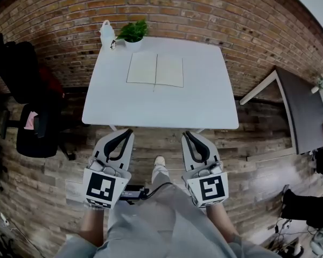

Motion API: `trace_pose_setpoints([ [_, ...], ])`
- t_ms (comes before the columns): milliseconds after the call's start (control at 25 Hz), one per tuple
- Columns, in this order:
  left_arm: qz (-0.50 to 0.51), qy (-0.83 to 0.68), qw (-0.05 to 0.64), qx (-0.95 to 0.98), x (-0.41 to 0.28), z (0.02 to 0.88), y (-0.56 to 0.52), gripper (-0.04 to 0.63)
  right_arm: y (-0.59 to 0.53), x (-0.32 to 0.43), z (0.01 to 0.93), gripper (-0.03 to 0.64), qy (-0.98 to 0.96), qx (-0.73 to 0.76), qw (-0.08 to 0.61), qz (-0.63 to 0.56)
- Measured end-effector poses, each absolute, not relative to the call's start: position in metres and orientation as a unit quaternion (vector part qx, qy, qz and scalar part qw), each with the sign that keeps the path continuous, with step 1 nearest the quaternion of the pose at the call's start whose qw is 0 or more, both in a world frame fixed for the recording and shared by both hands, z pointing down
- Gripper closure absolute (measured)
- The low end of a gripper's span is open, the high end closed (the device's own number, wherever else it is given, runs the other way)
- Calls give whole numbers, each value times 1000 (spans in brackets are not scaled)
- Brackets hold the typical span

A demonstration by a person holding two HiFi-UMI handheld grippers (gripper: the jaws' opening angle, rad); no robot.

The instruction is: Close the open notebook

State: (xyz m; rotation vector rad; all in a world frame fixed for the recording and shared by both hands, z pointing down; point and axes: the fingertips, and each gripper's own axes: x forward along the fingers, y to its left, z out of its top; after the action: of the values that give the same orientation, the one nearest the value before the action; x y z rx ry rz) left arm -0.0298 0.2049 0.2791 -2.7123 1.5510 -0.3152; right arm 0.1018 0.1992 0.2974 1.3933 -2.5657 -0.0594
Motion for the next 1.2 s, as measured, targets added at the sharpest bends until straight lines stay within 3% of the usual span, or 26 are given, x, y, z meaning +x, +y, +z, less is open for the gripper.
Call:
trace_pose_setpoints([
  [680,-113,540,-17,-834,-2,283,41,577,21,124,303,566,-901,423,93,-16],
  [1200,-117,544,-19,-831,21,277,0,577,-15,137,300,566,-910,405,88,-12],
])
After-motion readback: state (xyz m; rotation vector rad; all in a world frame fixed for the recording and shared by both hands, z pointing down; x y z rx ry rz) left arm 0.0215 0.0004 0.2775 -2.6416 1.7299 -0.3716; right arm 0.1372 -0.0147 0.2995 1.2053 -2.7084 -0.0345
